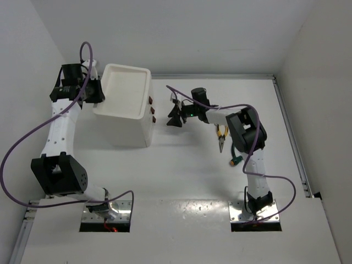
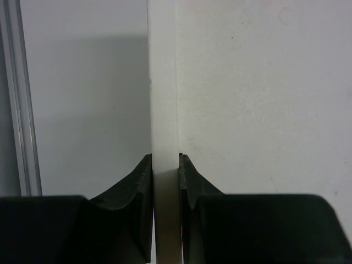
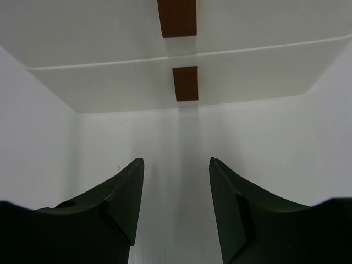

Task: Sort the tools into containers

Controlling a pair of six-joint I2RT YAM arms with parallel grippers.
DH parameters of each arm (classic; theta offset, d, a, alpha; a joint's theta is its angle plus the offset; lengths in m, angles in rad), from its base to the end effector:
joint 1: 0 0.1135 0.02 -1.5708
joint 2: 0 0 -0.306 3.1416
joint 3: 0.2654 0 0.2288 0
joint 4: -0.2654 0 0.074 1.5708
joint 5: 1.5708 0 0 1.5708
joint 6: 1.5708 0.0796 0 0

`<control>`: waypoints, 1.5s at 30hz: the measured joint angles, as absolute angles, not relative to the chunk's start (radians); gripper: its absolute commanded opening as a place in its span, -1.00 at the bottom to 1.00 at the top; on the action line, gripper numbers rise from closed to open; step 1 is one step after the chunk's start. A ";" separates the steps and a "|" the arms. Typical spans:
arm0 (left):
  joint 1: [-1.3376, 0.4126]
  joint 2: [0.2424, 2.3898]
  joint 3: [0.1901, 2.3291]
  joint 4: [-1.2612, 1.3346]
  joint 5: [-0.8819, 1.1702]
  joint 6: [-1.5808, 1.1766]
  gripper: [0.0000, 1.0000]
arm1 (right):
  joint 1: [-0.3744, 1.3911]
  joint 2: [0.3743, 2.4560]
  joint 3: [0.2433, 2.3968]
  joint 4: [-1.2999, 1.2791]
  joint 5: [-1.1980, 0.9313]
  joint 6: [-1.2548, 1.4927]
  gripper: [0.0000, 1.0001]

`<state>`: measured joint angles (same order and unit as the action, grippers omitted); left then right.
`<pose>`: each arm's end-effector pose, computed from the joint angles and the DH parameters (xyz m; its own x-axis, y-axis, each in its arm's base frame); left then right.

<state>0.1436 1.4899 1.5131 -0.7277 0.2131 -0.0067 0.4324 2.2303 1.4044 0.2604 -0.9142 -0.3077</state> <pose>0.3293 0.0306 0.3853 -0.6411 -0.0993 -0.7610 0.0153 0.9897 -0.1421 0.4319 0.2688 0.1680 -0.2023 -0.2970 -0.9332 -0.9698 0.1931 0.1488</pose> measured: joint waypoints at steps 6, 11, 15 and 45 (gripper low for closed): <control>0.138 1.477 1.482 -0.683 0.212 -0.007 -1.00 | 0.471 2.303 1.476 0.314 -0.915 -0.227 0.08; 0.130 1.477 1.475 -0.662 0.213 -0.007 -1.00 | 0.506 2.336 1.522 0.333 -0.912 -0.186 0.08; 0.125 1.477 1.473 -0.655 0.213 -0.007 -1.00 | 0.529 2.364 1.568 0.356 -0.905 -0.157 0.08; 0.122 1.462 1.440 -0.614 0.215 -0.008 -1.00 | 0.545 2.397 1.592 0.331 -0.798 -0.175 -1.00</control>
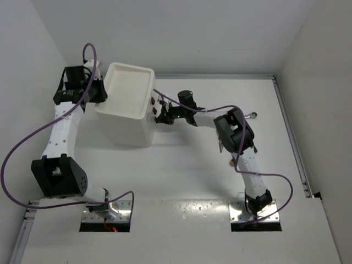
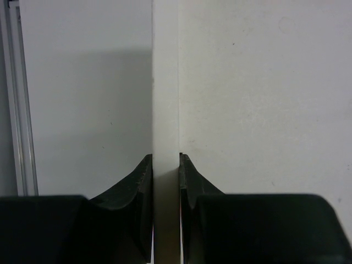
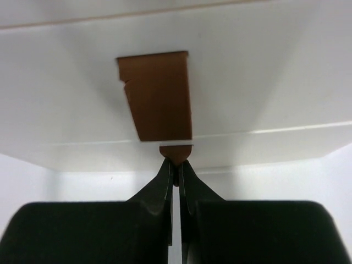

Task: Sort the tools into containers

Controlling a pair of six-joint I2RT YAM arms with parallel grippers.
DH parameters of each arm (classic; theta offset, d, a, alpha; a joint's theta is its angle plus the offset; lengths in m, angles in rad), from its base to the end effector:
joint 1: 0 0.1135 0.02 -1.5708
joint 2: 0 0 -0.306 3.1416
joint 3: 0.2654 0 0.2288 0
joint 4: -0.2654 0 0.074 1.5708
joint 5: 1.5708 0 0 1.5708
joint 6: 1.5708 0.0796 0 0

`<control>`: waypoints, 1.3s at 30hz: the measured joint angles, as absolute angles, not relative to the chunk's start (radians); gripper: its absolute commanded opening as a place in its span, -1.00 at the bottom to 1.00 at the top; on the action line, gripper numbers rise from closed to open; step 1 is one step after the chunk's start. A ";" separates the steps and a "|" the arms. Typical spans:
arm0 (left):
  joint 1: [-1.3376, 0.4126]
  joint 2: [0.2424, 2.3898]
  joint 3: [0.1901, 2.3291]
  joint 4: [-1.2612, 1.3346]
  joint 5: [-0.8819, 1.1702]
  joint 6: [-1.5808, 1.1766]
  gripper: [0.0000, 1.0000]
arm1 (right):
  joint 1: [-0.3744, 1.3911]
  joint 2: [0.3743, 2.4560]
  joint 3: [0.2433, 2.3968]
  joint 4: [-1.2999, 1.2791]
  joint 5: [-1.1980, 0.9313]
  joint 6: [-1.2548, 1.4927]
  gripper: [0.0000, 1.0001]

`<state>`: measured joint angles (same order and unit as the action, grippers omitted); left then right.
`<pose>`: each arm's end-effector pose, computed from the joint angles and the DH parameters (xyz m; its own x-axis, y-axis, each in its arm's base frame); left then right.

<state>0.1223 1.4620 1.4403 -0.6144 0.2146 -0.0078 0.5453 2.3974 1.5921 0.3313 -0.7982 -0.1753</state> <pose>0.3305 0.0235 0.3827 -0.5900 -0.0802 -0.8034 0.0462 0.9901 -0.1328 0.4463 0.3374 0.1440 -0.2261 -0.2796 -0.9331 -0.9609 0.2209 0.1667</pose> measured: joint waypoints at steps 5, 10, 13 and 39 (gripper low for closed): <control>0.104 1.459 1.427 -0.588 0.227 -0.004 -1.00 | 0.527 2.324 1.483 0.353 -0.775 -0.176 -1.00; 0.096 1.446 1.406 -0.563 0.224 -0.009 -1.00 | 0.472 2.274 1.431 0.284 -0.802 -0.197 -1.00; 0.090 1.438 1.395 -0.552 0.209 -0.024 -1.00 | 0.435 2.243 1.409 0.229 -0.812 -0.220 -1.00; 0.065 1.414 1.360 -0.509 0.125 -0.109 -0.75 | 0.268 2.046 1.262 0.052 -0.774 -0.292 0.10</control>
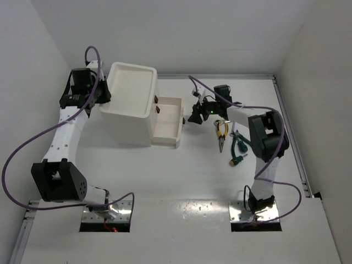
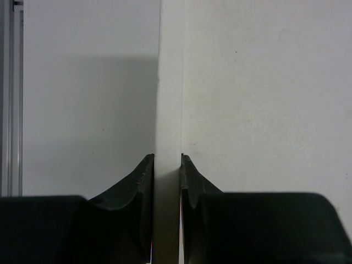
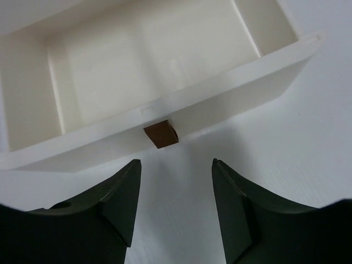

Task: Sort the tools into containers

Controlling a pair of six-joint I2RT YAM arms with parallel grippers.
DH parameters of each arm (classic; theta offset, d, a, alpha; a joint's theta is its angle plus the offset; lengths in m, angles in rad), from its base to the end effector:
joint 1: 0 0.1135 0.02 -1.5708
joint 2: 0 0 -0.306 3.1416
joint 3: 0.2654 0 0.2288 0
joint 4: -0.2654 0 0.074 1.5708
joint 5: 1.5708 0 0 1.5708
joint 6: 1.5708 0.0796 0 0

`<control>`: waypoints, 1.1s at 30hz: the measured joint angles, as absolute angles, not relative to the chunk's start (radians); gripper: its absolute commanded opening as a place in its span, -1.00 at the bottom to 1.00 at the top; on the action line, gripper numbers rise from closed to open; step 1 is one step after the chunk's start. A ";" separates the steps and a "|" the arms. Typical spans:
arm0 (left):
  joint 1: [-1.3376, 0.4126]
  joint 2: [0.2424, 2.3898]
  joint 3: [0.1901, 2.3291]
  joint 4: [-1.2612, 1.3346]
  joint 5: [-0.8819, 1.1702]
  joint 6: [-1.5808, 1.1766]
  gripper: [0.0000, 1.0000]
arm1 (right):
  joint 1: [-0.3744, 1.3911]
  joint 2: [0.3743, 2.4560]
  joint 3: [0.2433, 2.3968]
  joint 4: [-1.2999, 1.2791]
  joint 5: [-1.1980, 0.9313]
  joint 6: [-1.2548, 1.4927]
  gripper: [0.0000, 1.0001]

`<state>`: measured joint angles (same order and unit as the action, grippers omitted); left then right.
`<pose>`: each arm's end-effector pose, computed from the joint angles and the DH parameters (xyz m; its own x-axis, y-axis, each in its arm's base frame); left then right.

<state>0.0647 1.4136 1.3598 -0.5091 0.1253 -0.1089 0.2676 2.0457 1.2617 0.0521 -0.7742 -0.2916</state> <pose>0.3251 0.0111 0.3821 -0.5339 -0.1426 -0.8335 -0.0168 0.9873 -0.1582 0.4251 0.1742 0.1847 -0.4187 -0.3279 -0.8468 -0.8468 0.4779 0.2336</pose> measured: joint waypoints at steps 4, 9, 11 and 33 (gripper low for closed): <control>0.046 1.411 1.356 -0.505 0.096 -0.105 -0.28 | 0.240 1.901 1.218 0.025 -0.722 -0.239 0.04; 0.034 1.411 1.351 -0.499 0.077 -0.158 -0.16 | 0.162 1.711 1.239 -0.158 -0.576 -0.228 -0.10; 0.034 1.411 1.351 -0.499 0.075 -0.166 -0.16 | 0.123 1.653 1.240 -0.255 -0.509 -0.237 -0.12; 0.031 1.398 1.332 -0.481 0.076 -0.149 -0.16 | -0.245 1.571 1.019 -0.728 -0.181 -0.524 -0.18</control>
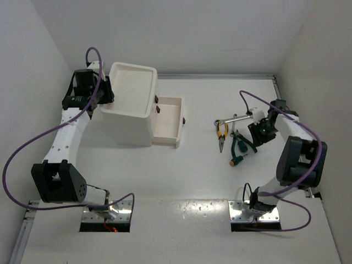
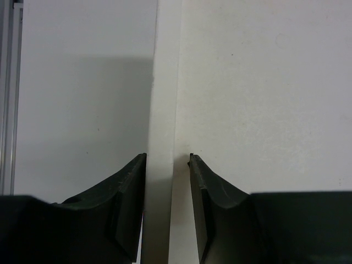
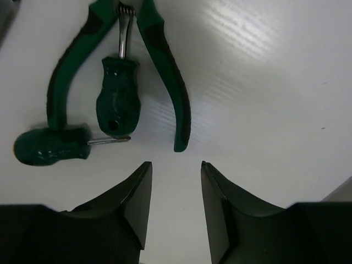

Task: Sort the tools into containers

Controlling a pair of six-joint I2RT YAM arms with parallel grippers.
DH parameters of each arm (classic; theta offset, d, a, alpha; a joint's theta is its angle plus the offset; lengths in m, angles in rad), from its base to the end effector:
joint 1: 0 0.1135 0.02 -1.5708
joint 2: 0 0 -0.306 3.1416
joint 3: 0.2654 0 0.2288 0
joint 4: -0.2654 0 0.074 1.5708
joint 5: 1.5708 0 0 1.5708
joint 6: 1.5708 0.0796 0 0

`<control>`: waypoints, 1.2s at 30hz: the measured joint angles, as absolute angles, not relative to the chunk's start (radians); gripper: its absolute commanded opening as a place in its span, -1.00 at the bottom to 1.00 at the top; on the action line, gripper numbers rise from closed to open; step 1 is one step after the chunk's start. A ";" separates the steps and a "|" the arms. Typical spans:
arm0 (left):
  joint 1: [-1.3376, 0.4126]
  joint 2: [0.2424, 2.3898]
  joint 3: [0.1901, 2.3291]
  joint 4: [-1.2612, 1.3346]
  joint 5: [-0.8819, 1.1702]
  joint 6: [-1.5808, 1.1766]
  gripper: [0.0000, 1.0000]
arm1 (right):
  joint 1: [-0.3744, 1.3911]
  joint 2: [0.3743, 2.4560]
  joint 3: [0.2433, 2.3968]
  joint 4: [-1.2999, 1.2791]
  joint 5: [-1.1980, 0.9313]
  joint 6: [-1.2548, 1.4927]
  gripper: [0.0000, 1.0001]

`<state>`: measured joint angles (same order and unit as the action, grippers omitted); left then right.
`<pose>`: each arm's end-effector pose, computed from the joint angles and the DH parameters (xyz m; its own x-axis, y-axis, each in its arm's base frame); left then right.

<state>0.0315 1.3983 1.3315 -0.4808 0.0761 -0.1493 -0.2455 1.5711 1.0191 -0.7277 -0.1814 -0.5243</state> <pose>0.3228 0.0041 0.3803 -0.5196 -0.1648 -0.8384 -0.0443 0.9851 -0.1661 0.2783 -0.0549 0.2089 -0.8989 -0.2824 -0.3350 -0.3017 0.9534 0.0059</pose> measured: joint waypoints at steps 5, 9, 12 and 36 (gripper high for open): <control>0.031 1.398 1.331 -0.480 0.077 -0.147 -0.16 | -0.272 1.640 1.000 -0.743 -0.168 -0.572 -0.18; 0.031 1.394 1.325 -0.474 0.077 -0.148 -0.16 | -0.273 1.676 1.000 -0.735 -0.164 -0.585 -0.18; 0.031 1.393 1.322 -0.471 0.077 -0.148 -0.16 | -0.273 1.713 1.001 -0.727 -0.165 -0.587 -0.18; 0.027 1.392 1.320 -0.468 0.047 -0.166 -0.49 | -0.262 1.779 1.204 -0.797 -0.253 -0.485 -1.00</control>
<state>0.0273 1.3918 1.3205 -0.4679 0.0471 -0.1658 -0.2615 1.7794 1.2041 -0.7975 -0.2535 -0.4850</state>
